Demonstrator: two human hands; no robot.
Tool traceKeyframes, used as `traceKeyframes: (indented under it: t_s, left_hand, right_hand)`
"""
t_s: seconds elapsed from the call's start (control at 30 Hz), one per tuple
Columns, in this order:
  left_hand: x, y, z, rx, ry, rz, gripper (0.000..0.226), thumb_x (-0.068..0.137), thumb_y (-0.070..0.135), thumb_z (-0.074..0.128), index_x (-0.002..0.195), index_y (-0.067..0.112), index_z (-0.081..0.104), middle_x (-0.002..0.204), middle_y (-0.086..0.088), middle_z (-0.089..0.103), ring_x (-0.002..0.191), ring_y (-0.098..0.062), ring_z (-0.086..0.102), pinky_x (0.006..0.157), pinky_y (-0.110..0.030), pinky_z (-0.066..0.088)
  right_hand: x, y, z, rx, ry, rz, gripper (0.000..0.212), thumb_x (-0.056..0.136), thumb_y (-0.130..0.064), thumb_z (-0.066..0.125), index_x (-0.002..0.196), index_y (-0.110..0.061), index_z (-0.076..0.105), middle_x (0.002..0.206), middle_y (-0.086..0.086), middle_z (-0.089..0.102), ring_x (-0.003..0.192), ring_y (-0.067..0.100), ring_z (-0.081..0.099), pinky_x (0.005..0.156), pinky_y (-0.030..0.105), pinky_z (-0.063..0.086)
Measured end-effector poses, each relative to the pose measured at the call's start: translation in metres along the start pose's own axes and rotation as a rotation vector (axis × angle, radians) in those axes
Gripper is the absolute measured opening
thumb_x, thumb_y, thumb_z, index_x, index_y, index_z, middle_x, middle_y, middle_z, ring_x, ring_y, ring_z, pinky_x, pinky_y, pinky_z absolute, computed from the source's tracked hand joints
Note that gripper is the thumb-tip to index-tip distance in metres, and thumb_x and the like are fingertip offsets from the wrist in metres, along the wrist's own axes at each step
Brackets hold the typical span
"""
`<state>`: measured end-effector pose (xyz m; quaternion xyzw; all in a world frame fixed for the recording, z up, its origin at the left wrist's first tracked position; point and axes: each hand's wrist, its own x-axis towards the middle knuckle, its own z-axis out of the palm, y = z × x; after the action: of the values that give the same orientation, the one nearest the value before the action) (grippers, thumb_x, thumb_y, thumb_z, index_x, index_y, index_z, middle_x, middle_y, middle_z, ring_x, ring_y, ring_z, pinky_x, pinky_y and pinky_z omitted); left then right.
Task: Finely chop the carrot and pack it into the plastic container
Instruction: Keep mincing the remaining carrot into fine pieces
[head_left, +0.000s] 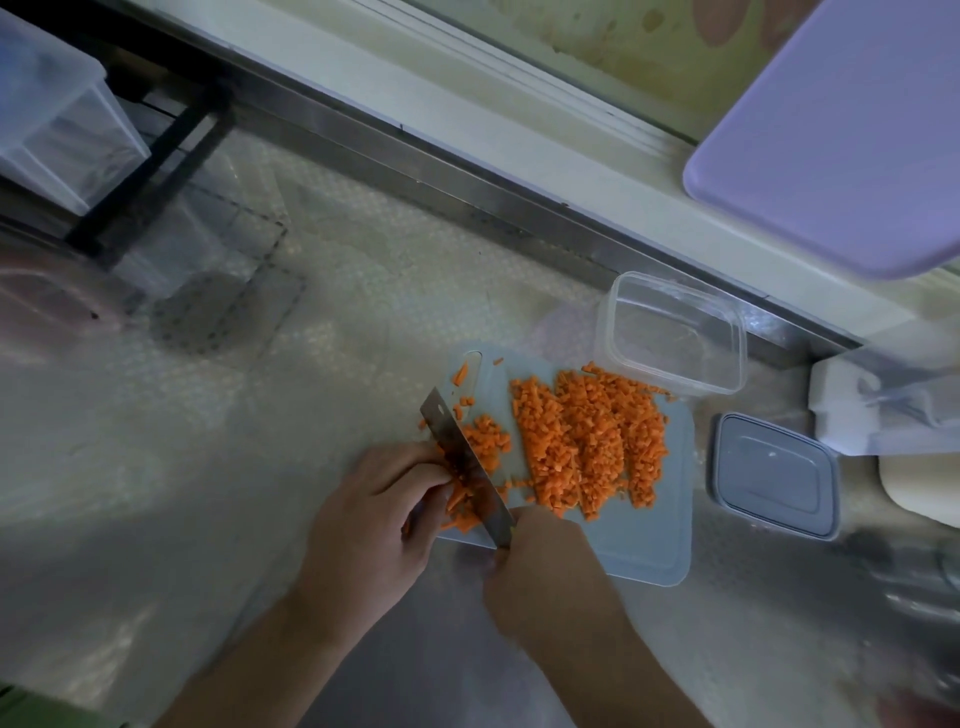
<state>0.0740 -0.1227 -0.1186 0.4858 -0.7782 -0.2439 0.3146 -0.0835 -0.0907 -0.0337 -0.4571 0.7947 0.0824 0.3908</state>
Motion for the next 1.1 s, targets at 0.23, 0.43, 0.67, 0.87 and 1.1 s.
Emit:
traceKeyframes:
  t_s: [0.23, 0.43, 0.67, 0.87, 1.1]
  left_hand:
    - [0.000, 0.003, -0.006, -0.051, -0.050, -0.123, 0.014, 0.095, 0.025, 0.067, 0.108, 0.022, 0.070, 0.115, 0.018, 0.061, 0.103, -0.007, 0.062, 0.079, -0.022, 0.052]
    - [-0.009, 0.010, -0.008, -0.050, -0.144, -0.112, 0.035, 0.088, 0.035, 0.081, 0.118, 0.024, 0.068, 0.125, 0.018, 0.058, 0.117, -0.007, 0.056, 0.096, -0.018, 0.045]
    - [-0.003, 0.012, 0.001, 0.022, -0.130, -0.061, 0.021, 0.092, 0.026, 0.078, 0.111, 0.022, 0.070, 0.122, 0.014, 0.061, 0.114, -0.013, 0.058, 0.090, -0.026, 0.050]
    - [0.004, 0.019, 0.011, 0.035, -0.118, -0.038, 0.011, 0.093, 0.017, 0.079, 0.102, 0.019, 0.072, 0.113, 0.013, 0.063, 0.108, -0.013, 0.060, 0.088, -0.024, 0.050]
    - [0.006, 0.022, 0.011, 0.022, -0.080, -0.040, 0.015, 0.100, 0.030, 0.068, 0.109, 0.020, 0.074, 0.115, 0.013, 0.066, 0.109, -0.010, 0.062, 0.086, -0.029, 0.056]
  right_hand:
    - [0.002, 0.008, 0.003, 0.025, 0.021, -0.019, 0.008, 0.093, -0.023, 0.053, 0.097, -0.029, 0.057, 0.093, -0.003, 0.060, 0.091, 0.022, 0.065, 0.075, 0.033, 0.056]
    - [0.007, 0.010, 0.006, -0.008, -0.001, -0.034, 0.010, 0.092, -0.021, 0.054, 0.100, -0.023, 0.059, 0.091, -0.001, 0.061, 0.085, 0.020, 0.065, 0.062, 0.028, 0.048]
    - [0.004, 0.021, 0.005, 0.127, 0.006, -0.002, 0.012, 0.091, -0.019, 0.053, 0.085, -0.027, 0.046, 0.083, -0.005, 0.054, 0.077, 0.019, 0.063, 0.065, 0.033, 0.057]
    - [0.004, 0.045, -0.001, 0.132, 0.108, 0.019, 0.003, 0.094, -0.024, 0.052, 0.091, -0.026, 0.052, 0.081, -0.007, 0.051, 0.068, 0.011, 0.051, 0.065, 0.032, 0.052]
    - [0.002, 0.048, -0.007, 0.144, 0.122, -0.015, 0.005, 0.097, -0.029, 0.055, 0.098, -0.024, 0.052, 0.085, -0.006, 0.054, 0.080, 0.018, 0.058, 0.068, 0.032, 0.050]
